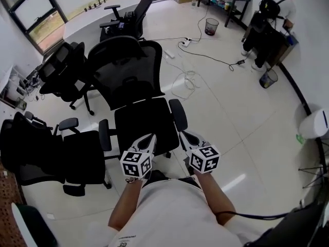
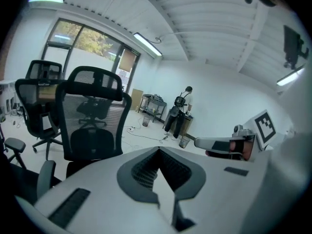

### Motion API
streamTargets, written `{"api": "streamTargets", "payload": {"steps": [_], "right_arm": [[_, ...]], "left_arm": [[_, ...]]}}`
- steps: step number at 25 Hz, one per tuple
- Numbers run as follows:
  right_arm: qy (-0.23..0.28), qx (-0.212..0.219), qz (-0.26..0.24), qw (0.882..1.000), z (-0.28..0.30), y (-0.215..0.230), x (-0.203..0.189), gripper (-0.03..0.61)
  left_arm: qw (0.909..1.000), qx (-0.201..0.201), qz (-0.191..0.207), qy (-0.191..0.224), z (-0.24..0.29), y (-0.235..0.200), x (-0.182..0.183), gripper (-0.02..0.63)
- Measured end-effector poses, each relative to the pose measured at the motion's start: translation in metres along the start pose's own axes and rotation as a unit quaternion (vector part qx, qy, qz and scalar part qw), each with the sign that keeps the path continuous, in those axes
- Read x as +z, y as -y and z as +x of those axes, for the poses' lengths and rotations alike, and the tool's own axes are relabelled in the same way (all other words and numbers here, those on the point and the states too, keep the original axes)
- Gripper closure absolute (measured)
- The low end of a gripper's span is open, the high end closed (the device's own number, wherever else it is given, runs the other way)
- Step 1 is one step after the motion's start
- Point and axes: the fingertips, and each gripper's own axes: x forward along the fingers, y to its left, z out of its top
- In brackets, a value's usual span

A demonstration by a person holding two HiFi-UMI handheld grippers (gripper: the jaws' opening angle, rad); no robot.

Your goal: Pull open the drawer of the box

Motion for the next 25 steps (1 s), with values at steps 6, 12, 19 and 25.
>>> {"api": "streamTargets", "payload": {"steps": [6, 12, 19, 25], "right_arm": [[0.018, -0.048, 0.014, 0.999, -0.063, 0.045, -0.009, 0.592], [0.047, -0.102, 0.035, 0.993, -0.129, 0.085, -0.018, 0.592], [0.074, -0.166, 0.066, 0.981, -0.208, 0.127, -0.042, 0.592], [0.11, -0.227, 0.097, 0.963, -0.269, 0.154, -0.06, 0.592]], "left_arm": [[0.9973, -0.058, 0.041, -0.021, 0.03, 0.074, -0.011, 0.614], [0.9898, -0.115, 0.073, -0.041, 0.054, 0.146, -0.027, 0.614], [0.9753, -0.182, 0.107, -0.065, 0.079, 0.228, -0.053, 0.614], [0.9528, -0.249, 0.149, -0.09, 0.094, 0.294, -0.074, 0.614]]}}
